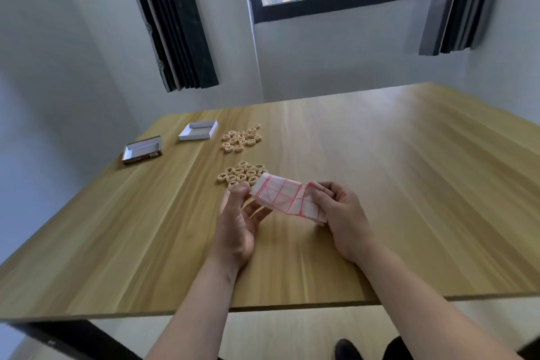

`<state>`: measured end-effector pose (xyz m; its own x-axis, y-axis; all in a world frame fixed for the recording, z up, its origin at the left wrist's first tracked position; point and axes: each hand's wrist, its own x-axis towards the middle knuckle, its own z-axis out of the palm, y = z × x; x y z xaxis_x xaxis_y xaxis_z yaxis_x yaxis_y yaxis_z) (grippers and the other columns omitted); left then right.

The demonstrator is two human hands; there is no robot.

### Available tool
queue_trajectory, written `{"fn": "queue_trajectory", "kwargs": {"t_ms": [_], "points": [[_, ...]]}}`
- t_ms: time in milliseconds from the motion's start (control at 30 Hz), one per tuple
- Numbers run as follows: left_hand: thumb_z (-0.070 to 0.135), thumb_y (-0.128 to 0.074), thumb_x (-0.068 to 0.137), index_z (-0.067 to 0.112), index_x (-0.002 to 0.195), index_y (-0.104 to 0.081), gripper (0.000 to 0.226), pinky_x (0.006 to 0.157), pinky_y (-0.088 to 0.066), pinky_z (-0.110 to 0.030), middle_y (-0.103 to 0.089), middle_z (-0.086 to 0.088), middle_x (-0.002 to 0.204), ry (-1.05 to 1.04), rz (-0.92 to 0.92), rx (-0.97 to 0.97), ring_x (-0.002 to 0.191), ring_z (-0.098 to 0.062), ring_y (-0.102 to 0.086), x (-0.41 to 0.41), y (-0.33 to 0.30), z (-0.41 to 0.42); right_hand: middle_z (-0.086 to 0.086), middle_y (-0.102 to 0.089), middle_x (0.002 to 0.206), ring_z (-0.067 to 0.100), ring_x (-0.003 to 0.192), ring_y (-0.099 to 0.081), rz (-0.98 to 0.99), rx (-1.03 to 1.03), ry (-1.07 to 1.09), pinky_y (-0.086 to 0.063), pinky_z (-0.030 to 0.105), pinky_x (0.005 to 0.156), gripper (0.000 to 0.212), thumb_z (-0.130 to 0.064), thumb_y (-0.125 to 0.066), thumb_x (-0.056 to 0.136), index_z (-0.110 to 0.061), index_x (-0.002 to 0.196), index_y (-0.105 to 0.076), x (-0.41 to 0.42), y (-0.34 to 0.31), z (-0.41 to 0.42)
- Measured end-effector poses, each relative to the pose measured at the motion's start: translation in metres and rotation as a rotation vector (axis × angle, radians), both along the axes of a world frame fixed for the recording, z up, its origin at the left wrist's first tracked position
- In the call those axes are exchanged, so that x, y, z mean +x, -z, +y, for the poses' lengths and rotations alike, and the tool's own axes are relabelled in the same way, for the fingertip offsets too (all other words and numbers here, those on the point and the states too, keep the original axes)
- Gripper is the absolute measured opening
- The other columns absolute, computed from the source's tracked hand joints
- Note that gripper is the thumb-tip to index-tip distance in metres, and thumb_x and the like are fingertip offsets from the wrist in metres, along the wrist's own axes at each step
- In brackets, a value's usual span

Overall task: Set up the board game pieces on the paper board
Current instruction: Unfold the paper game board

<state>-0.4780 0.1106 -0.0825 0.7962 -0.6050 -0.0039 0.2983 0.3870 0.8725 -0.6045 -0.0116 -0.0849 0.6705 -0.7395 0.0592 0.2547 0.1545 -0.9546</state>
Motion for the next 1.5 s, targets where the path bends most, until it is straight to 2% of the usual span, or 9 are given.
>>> {"fn": "queue_trajectory", "kwargs": {"t_ms": [133,300,533,700,967,1200,1333,1433,1500], "points": [[0.027,-0.064,0.078,0.023,0.120,-0.046,0.046,0.070,-0.053,-0.034,-0.068,-0.007,0.094,0.033,-0.210,0.160,0.081,-0.019,-0.065,-0.002,0.005,-0.005,0.002,-0.069,0.080,0.011,0.067,-0.064,-0.002,0.005,-0.023,-0.046,0.019,0.053,0.007,-0.012,-0.060,0.094,-0.007,0.095,-0.065,0.000,0.001,-0.001],[0.005,-0.055,0.092,0.028,0.131,-0.046,0.046,0.057,-0.046,-0.025,-0.059,-0.002,0.082,-0.050,-0.367,0.226,0.062,-0.010,-0.052,-0.008,0.009,-0.003,0.005,-0.070,0.088,0.016,0.074,-0.064,-0.006,0.026,-0.016,-0.051,0.027,0.061,0.008,-0.008,-0.057,0.094,-0.009,0.099,-0.064,0.000,0.000,-0.001],[-0.004,-0.047,0.094,0.010,0.097,-0.069,0.026,0.053,-0.041,-0.020,-0.069,0.006,0.080,-0.023,-0.229,0.130,0.067,-0.014,-0.052,-0.013,0.004,0.002,0.007,-0.067,0.086,0.014,0.064,-0.058,0.040,-0.016,0.050,-0.043,0.025,0.050,0.012,-0.010,-0.055,0.096,-0.013,0.107,-0.058,-0.005,0.001,0.004],[-0.005,-0.045,0.069,0.003,0.100,-0.069,0.040,0.061,-0.045,-0.024,-0.072,-0.005,0.093,0.035,-0.137,0.096,0.072,-0.017,-0.057,-0.013,0.001,0.007,0.009,-0.071,0.090,0.013,0.051,-0.049,0.012,-0.052,0.034,-0.043,0.025,0.046,0.018,-0.011,-0.047,0.100,-0.020,0.112,-0.056,-0.011,0.001,0.007],[0.000,-0.048,0.095,0.010,0.103,-0.067,0.023,0.062,-0.046,-0.024,-0.067,-0.008,0.089,0.006,-0.169,0.077,0.066,-0.015,-0.053,-0.012,0.004,0.007,0.014,-0.064,0.100,0.022,0.084,-0.062,-0.023,0.097,0.037,-0.046,0.032,0.071,0.043,0.004,-0.030,0.089,-0.013,0.101,-0.068,-0.004,0.002,0.004],[0.006,-0.057,0.093,0.026,0.079,-0.076,0.031,0.075,-0.048,-0.024,-0.062,-0.001,0.113,-0.051,-0.208,0.045,0.095,-0.014,-0.061,-0.010,0.006,0.002,0.013,-0.069,0.091,0.025,0.081,-0.060,-0.020,0.106,0.007,-0.047,0.030,0.066,0.041,0.005,-0.033,0.087,-0.009,0.103,-0.068,-0.003,0.003,0.002],[0.017,-0.069,0.074,0.025,0.075,-0.072,0.008,0.084,-0.051,-0.038,-0.048,-0.005,0.127,-0.065,-0.101,-0.004,0.104,-0.023,-0.058,-0.006,0.007,0.002,0.009,-0.071,0.087,0.017,0.074,-0.063,-0.034,0.075,-0.067,-0.048,0.022,0.059,0.032,0.003,-0.043,0.086,-0.009,0.103,-0.067,-0.004,0.001,0.003],[0.013,-0.066,0.085,0.012,0.091,-0.063,0.007,0.081,-0.052,-0.045,-0.059,-0.025,0.117,0.008,-0.037,-0.038,0.095,-0.032,-0.062,-0.005,0.009,0.003,0.008,-0.070,0.083,0.014,0.066,-0.060,-0.018,0.037,-0.084,-0.046,0.019,0.054,0.030,0.007,-0.046,0.087,-0.008,0.102,-0.067,-0.004,0.002,0.003],[0.012,-0.059,0.092,0.009,0.091,-0.059,0.003,0.072,-0.055,-0.036,-0.065,-0.019,0.098,0.020,-0.028,-0.044,0.085,-0.026,-0.063,-0.006,0.007,0.004,0.009,-0.068,0.080,0.016,0.066,-0.055,0.004,-0.001,-0.073,-0.043,0.021,0.056,0.027,0.005,-0.046,0.090,-0.010,0.099,-0.067,-0.006,0.003,0.002]]}}
